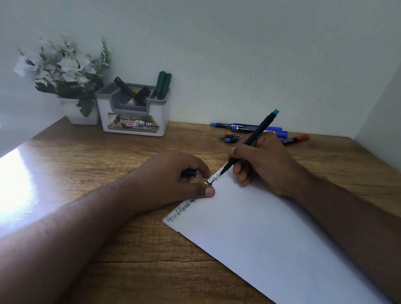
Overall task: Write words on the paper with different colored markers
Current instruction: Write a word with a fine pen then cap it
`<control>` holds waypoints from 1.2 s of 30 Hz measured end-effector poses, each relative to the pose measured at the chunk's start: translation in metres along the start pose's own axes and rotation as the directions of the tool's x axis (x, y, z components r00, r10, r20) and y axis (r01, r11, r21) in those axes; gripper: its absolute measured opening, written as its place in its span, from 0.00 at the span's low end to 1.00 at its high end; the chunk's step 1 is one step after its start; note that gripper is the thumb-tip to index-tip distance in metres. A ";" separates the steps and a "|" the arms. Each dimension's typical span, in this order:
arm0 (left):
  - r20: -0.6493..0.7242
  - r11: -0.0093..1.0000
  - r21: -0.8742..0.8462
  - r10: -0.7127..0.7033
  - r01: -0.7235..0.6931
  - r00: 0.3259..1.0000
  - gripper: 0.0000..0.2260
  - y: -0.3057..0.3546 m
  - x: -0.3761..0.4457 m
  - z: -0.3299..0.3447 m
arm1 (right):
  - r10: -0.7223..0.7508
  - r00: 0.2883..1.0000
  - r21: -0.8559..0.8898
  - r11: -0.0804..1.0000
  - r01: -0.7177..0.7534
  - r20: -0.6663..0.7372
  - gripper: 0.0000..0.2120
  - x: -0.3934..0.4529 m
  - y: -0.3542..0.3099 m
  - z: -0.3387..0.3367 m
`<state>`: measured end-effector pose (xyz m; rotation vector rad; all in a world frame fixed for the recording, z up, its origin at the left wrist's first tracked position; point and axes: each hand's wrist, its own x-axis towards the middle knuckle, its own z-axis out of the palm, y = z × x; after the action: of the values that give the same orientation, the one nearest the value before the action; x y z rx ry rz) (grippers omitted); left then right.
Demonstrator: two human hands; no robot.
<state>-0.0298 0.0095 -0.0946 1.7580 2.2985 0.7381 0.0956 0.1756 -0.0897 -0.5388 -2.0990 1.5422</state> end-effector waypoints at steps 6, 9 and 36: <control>0.006 1.000 -0.006 0.003 -0.003 1.000 0.19 0.002 0.000 -0.001 | 0.003 1.000 0.006 1.000 -0.003 -0.011 0.10 0.000 0.001 0.000; -0.005 1.000 -0.019 0.005 -0.005 1.000 0.19 0.001 -0.001 -0.001 | -0.026 0.998 -0.010 1.000 0.026 0.052 0.09 -0.002 0.000 0.000; 0.007 1.000 -0.015 -0.006 0.006 1.000 0.18 0.002 0.000 -0.001 | -0.031 1.000 0.018 0.999 0.031 -0.002 0.10 0.000 0.002 0.001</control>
<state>-0.0286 0.0093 -0.0929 1.7437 2.2874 0.7449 0.0951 0.1754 -0.0916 -0.4987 -2.0808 1.5407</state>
